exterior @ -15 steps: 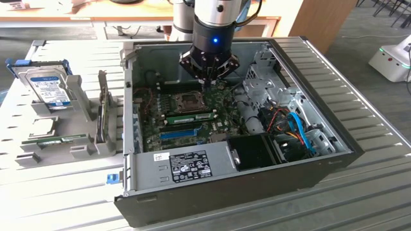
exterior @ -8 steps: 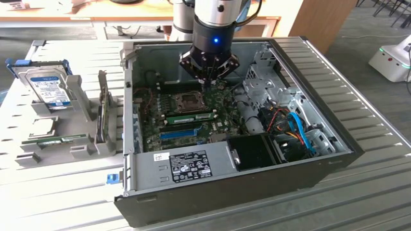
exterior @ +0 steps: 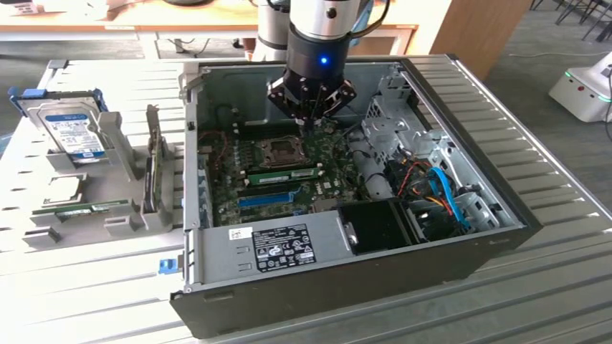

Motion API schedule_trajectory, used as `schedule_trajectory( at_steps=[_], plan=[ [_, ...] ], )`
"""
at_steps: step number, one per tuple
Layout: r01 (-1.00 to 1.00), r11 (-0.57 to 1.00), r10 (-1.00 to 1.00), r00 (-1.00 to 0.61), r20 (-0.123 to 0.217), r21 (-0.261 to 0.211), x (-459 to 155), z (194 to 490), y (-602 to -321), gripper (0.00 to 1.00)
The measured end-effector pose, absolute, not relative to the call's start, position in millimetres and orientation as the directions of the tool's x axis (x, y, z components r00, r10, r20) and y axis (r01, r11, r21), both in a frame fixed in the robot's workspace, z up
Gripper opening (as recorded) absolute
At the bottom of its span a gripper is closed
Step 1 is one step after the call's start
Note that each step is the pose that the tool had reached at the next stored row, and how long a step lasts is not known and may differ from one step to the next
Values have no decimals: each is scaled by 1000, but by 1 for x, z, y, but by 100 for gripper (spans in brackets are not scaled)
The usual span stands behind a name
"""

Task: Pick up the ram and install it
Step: 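Press down the ram until it locks into place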

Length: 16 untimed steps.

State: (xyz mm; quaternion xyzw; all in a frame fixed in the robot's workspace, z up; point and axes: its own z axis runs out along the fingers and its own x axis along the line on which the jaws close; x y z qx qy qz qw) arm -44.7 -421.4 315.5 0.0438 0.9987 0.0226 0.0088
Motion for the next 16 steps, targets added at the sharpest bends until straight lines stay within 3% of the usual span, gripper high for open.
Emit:
schedule_trajectory(
  at_steps=[16],
  plan=[
    [91, 995, 92, -996, -16, 45, -54, 319, -421, 11]
  ],
)
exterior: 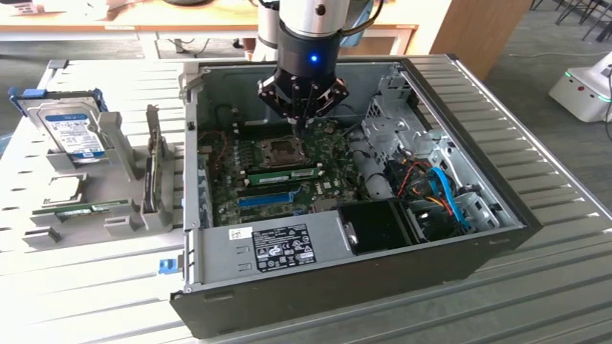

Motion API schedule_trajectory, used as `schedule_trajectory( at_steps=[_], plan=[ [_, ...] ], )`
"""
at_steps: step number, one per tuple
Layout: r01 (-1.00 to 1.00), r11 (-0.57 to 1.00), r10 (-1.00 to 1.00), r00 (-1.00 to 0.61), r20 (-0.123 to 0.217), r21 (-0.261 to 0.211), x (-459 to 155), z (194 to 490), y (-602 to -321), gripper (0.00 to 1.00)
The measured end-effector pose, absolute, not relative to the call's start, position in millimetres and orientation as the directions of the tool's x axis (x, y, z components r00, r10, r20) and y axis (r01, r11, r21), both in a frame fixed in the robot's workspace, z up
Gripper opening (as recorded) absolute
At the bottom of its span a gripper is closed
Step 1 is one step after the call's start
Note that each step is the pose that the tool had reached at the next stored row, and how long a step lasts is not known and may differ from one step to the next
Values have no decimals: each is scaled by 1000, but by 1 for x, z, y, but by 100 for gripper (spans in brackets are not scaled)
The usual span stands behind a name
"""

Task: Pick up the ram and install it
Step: 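Press down the ram until it locks into place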

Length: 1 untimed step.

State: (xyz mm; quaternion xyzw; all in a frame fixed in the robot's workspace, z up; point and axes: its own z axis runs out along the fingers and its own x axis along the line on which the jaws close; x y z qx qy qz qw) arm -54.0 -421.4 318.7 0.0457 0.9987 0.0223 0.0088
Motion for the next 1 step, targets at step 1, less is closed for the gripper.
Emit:
schedule_trajectory(
  at_steps=[1],
  plan=[
    [91, 995, 92, -996, -16, 45, -54, 319, -421, 11]
  ],
)
